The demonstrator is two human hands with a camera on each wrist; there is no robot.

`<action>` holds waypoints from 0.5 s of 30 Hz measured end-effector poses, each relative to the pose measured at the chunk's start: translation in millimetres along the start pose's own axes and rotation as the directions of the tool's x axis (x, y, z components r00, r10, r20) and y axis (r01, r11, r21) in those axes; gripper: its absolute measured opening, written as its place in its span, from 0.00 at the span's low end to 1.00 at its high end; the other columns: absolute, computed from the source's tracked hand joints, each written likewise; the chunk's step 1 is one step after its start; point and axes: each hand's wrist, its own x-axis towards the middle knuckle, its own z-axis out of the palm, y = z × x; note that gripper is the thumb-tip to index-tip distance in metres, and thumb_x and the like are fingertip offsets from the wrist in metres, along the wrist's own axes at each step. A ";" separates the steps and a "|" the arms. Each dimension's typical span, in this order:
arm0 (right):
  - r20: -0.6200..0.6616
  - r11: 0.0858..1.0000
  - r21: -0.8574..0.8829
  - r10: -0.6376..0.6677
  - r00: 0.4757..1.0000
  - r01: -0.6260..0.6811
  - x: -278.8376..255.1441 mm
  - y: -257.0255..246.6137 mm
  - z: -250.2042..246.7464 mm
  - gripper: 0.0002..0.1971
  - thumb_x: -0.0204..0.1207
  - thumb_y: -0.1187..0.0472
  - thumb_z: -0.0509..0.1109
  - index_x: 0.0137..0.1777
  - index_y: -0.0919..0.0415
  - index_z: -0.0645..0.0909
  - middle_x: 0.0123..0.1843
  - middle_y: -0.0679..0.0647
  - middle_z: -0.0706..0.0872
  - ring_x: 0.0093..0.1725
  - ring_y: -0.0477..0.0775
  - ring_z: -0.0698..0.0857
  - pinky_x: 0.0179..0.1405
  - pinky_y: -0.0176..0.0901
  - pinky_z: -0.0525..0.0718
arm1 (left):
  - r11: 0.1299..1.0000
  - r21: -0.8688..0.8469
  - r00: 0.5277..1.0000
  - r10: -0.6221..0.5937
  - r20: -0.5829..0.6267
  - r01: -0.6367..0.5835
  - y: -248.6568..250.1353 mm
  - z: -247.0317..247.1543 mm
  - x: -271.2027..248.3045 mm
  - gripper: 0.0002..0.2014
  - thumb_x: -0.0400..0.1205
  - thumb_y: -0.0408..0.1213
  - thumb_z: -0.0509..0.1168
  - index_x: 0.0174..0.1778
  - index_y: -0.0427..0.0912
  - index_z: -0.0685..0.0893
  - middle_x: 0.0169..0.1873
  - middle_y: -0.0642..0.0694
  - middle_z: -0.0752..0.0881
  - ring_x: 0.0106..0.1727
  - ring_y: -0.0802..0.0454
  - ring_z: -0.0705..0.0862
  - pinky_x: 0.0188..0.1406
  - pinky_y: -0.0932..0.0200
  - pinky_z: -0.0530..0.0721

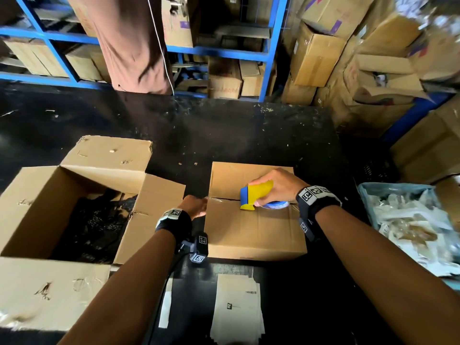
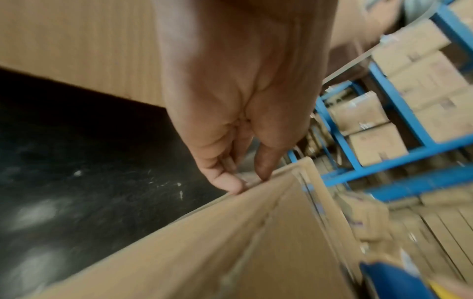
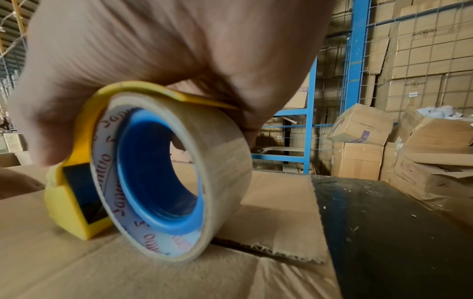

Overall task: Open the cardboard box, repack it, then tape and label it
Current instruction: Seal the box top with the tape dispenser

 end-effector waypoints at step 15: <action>0.012 0.998 0.034 0.045 0.999 -0.045 -1.2 -6.7 -2.8 0.36 0.58 0.39 0.87 0.68 0.43 0.87 0.61 0.38 0.90 0.58 0.42 0.87 0.63 0.46 0.87 | 0.971 0.164 0.913 0.095 0.396 -0.173 -35.1 -4.3 -32.3 0.46 0.79 0.74 0.50 0.85 0.43 0.62 0.82 0.43 0.68 0.82 0.43 0.68 0.84 0.44 0.59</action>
